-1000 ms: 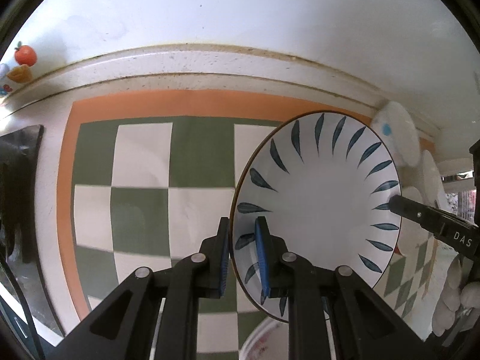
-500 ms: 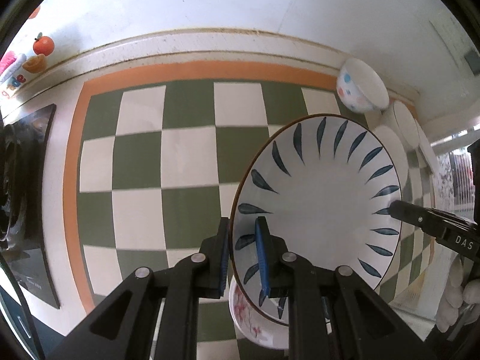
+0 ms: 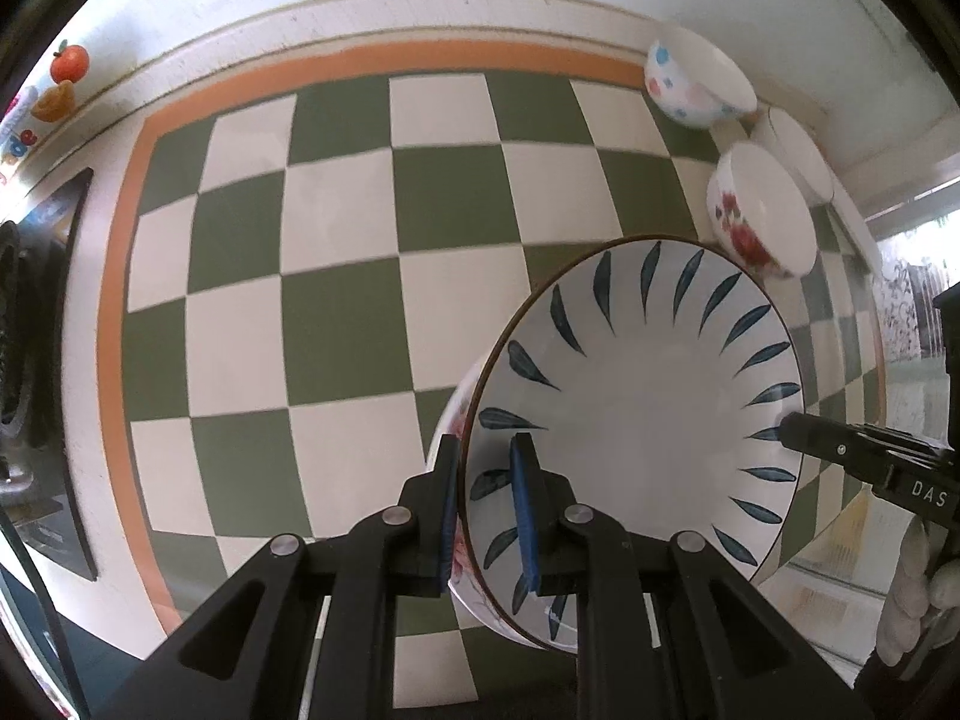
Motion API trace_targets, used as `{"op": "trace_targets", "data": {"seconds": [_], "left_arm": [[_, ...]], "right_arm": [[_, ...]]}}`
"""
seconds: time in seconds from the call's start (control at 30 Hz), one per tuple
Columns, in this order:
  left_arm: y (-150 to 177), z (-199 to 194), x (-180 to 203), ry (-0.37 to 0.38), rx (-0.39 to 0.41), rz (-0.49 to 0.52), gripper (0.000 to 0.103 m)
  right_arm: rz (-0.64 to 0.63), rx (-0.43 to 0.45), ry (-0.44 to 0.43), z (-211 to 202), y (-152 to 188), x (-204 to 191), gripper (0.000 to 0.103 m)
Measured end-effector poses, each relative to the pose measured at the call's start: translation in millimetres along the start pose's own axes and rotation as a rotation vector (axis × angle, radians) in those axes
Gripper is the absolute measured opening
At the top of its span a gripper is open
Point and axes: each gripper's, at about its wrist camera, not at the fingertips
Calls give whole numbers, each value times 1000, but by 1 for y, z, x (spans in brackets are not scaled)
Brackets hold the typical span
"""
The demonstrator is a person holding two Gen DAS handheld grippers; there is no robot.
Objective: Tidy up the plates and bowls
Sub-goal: 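Lift the blue-striped plate with both tools and lower it onto the stack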
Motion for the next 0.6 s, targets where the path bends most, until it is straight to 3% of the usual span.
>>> {"op": "trace_targets", "data": {"seconds": [0.6], "left_arm": [[13, 32, 3, -31, -40, -7, 16]], "right_arm": [[30, -70, 30, 42, 11, 18, 7]]}}
Point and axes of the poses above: each gripper's, at about its wrist camera, not at the fingertips, and z roughly the way its jaws point, x to its right, y to its underside, and after that the axes turned 8 degrees about z, right-handed
